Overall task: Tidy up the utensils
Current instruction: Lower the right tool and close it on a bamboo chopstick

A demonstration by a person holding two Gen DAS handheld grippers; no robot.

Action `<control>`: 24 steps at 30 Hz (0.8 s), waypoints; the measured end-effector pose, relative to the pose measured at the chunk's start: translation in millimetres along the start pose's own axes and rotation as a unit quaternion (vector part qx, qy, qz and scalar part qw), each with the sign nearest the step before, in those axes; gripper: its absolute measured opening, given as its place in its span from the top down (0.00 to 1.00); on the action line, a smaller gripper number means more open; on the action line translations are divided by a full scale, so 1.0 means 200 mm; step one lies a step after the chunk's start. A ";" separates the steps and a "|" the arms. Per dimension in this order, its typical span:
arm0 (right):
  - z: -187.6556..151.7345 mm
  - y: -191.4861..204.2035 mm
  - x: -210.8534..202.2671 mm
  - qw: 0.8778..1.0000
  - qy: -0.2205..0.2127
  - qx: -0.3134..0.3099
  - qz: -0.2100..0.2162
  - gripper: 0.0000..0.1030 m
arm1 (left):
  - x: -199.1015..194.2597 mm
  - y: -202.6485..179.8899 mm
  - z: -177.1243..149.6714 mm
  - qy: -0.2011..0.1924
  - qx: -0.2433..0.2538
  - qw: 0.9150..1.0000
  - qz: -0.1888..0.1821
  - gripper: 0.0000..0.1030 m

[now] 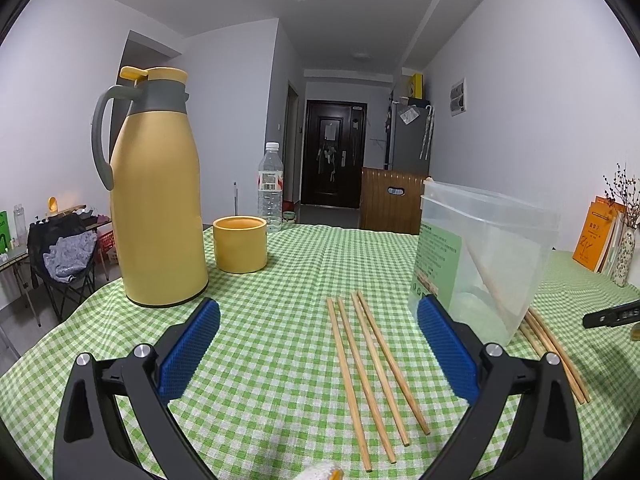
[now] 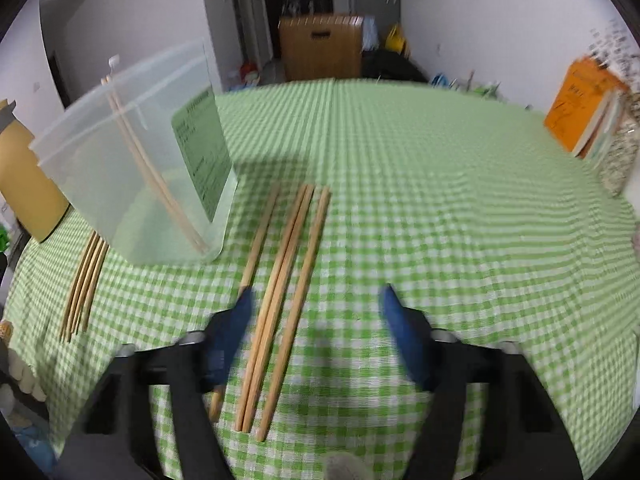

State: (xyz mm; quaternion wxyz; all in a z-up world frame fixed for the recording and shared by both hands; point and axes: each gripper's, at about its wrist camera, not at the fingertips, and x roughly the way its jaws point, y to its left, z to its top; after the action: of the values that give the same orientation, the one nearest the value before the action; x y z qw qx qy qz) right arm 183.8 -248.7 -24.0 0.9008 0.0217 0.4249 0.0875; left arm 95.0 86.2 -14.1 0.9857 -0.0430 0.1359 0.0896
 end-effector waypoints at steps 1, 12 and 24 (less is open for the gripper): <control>0.01 0.00 0.03 1.000 0.014 -0.002 0.006 0.47 | 0.00 0.00 0.00 0.001 -0.001 1.000 -0.001 0.07; 0.16 0.03 0.26 0.993 0.117 0.013 0.015 0.85 | 0.00 0.01 0.00 -0.001 -0.006 1.000 -0.009 0.07; 0.18 0.08 0.41 0.987 0.162 0.019 -0.017 0.88 | -0.02 0.02 0.00 -0.007 -0.011 1.000 -0.024 0.07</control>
State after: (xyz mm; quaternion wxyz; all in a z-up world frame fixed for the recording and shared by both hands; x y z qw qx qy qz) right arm 260.6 -218.1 -61.6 0.8211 0.0169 0.5666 0.0669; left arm 91.2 89.8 -14.1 0.9880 -0.0567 0.1265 0.0677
